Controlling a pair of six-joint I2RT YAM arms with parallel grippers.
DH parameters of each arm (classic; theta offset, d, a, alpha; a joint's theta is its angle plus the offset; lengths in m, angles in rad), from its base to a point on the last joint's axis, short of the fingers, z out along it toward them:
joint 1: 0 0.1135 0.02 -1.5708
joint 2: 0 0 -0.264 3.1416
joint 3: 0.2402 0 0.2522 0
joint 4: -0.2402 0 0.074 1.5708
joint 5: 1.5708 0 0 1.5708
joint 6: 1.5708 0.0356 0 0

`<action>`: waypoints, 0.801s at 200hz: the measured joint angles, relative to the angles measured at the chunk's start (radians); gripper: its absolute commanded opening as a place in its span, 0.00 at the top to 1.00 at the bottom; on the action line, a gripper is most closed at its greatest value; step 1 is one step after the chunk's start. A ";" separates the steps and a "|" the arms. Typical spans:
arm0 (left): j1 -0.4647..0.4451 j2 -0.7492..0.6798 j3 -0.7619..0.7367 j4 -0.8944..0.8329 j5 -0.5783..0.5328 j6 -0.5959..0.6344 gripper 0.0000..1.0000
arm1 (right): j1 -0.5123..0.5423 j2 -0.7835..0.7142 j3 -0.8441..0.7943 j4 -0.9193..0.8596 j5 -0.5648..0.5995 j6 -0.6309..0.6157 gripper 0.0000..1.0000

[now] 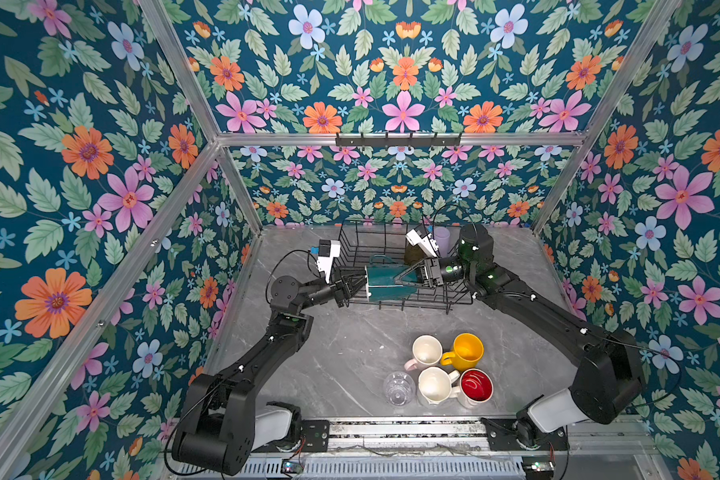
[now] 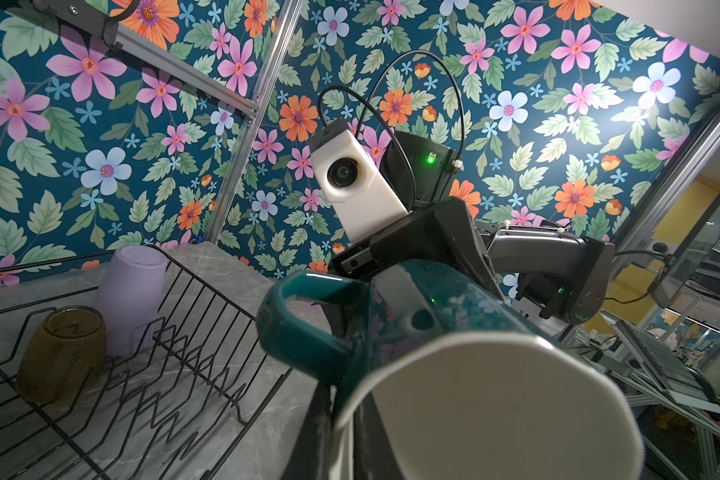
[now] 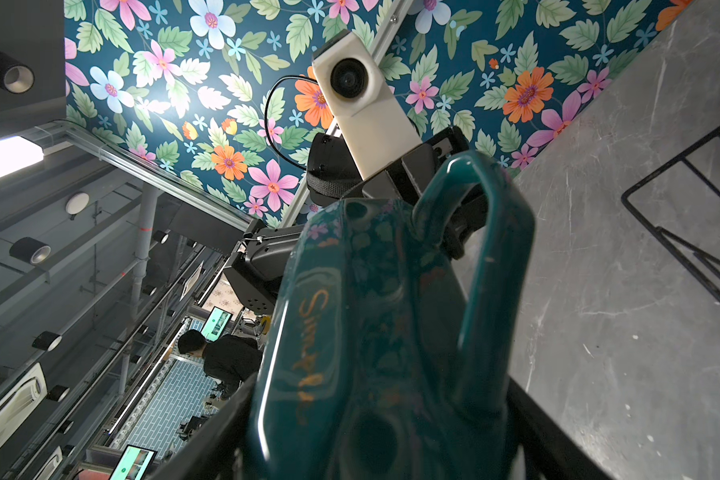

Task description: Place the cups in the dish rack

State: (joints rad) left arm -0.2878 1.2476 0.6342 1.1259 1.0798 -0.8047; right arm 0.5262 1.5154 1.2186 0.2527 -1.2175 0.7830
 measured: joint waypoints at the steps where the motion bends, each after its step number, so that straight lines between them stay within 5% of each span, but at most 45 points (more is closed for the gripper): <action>1: 0.000 0.001 0.000 0.000 0.000 0.000 1.00 | 0.000 0.000 0.000 0.000 0.000 0.000 0.19; 44: 0.000 0.014 0.000 0.023 0.006 -0.009 1.00 | 0.012 -0.002 -0.003 -0.016 0.021 -0.001 0.10; 92: -0.003 0.023 0.000 0.047 0.014 -0.026 1.00 | 0.023 -0.002 -0.006 -0.018 0.040 0.000 0.12; 117: -0.003 0.026 0.000 0.049 0.018 -0.033 1.00 | 0.025 -0.002 -0.011 0.000 0.039 0.004 0.19; 160: -0.003 0.037 0.000 0.054 0.024 -0.042 1.00 | 0.024 -0.002 -0.015 0.029 0.039 0.021 0.53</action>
State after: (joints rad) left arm -0.2909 1.2846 0.6346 1.1801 1.1038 -0.8467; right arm 0.5507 1.5135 1.2034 0.2813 -1.1786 0.8040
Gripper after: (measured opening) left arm 0.098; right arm 0.705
